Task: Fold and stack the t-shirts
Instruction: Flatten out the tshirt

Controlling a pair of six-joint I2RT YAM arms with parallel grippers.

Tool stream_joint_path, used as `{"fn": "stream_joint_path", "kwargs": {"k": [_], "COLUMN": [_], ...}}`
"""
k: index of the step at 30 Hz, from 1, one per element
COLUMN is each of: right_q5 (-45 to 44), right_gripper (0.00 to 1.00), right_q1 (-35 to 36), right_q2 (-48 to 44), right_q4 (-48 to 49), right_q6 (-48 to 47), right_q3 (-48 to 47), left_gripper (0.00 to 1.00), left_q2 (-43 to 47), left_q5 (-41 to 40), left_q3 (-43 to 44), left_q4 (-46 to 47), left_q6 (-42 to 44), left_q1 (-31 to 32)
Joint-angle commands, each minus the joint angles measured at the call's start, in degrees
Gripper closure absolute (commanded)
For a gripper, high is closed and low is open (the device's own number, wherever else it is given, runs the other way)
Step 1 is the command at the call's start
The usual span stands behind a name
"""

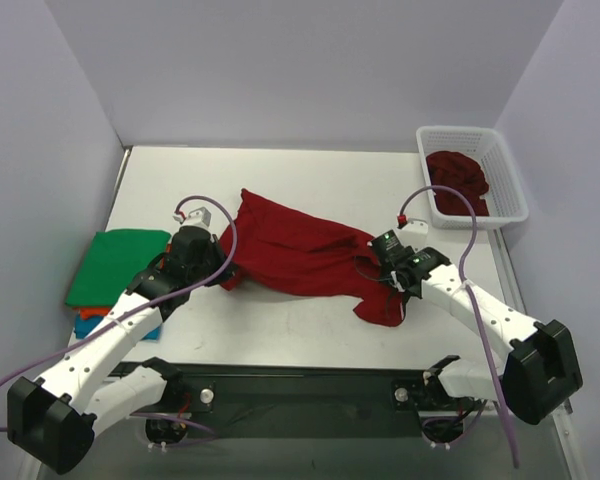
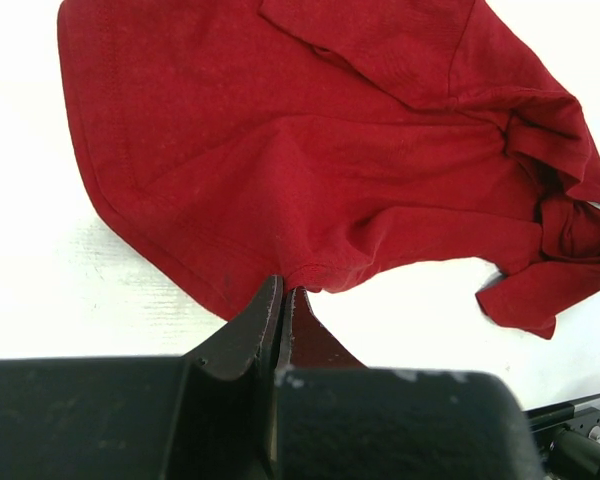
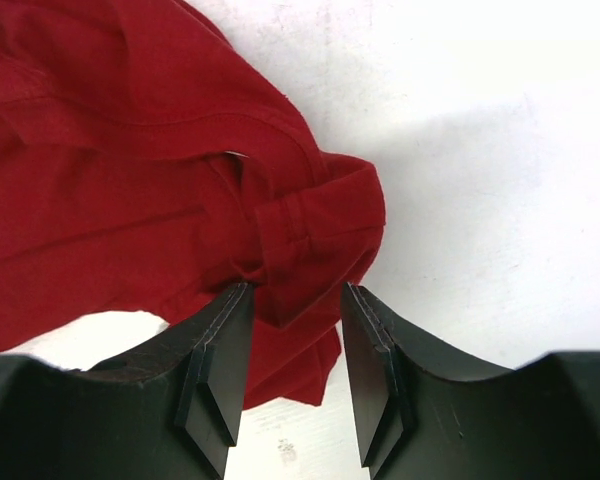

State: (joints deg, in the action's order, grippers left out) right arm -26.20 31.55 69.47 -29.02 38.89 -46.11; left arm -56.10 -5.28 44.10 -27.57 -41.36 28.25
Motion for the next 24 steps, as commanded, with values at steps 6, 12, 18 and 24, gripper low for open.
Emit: {"fn": "stream_joint_path", "kwargs": {"k": [6,12,18,24], "right_q5": [-5.09,-5.01,9.38,25.75], "right_gripper": [0.63,0.98,1.0,1.0], "right_q1": [0.18,-1.66,-9.21,-20.72], "right_q2": [4.36,2.17,-8.2,-15.77], "right_q4": [-4.82,-6.05,-5.0,-3.07], "right_q6": [-1.45,-3.47,-6.81,-4.62], "right_q3": [-2.93,-3.9,-10.66,-24.18], "left_gripper": [1.0,1.0,1.0,1.0], "left_q2": [1.51,2.74,3.98,3.45], "left_q5": [0.45,-0.08,-3.15,-7.37], "left_q3": [-0.24,1.07,9.31,24.99], "left_q4": [1.47,-0.46,-6.33,-13.03], "left_q6": [-0.03,-0.03,1.46,4.45], "left_q1": [-0.56,-0.83,-1.62,-3.11]}}
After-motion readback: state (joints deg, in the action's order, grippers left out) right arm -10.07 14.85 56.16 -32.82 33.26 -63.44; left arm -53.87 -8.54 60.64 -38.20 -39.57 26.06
